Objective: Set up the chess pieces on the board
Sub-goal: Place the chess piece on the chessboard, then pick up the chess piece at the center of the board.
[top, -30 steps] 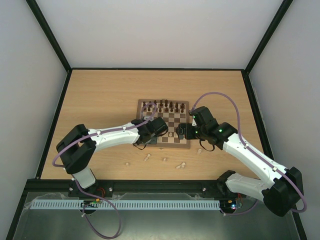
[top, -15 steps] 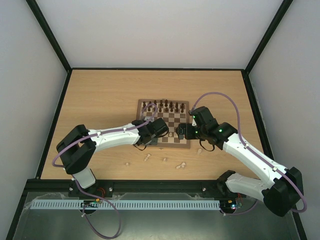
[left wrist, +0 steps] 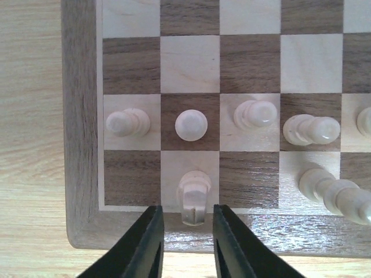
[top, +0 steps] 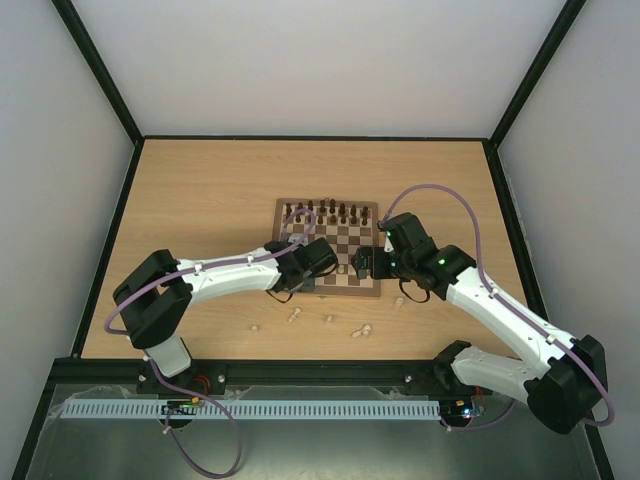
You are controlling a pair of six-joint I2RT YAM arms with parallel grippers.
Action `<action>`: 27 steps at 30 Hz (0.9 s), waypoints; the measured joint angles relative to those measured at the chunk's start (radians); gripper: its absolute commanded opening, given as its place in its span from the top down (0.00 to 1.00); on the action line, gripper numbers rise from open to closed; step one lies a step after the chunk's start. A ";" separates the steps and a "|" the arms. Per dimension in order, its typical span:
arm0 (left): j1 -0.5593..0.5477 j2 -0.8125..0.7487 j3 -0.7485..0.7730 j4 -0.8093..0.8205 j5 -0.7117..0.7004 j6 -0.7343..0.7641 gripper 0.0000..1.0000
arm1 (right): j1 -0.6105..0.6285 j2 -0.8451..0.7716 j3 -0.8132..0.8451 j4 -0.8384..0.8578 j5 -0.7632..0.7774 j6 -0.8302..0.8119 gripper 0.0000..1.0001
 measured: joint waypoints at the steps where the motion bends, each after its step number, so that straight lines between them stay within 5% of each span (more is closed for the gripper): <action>1: 0.000 0.000 0.000 -0.003 0.000 -0.004 0.67 | 0.000 0.000 0.000 0.000 -0.001 0.000 0.01; 12: -0.029 -0.030 0.035 -0.035 -0.020 0.003 0.46 | 0.000 0.000 0.000 0.000 -0.002 0.000 0.01; 19: -0.037 -0.121 0.074 -0.031 -0.045 0.037 0.24 | 0.000 -0.001 -0.001 0.000 -0.002 0.000 0.01; 23: -0.036 -0.149 0.074 -0.023 -0.060 0.069 0.01 | 0.000 -0.002 -0.002 0.002 -0.004 0.000 0.01; 27: -0.022 -0.150 0.074 -0.013 -0.064 0.088 0.01 | 0.000 -0.002 -0.003 0.003 -0.009 -0.002 0.02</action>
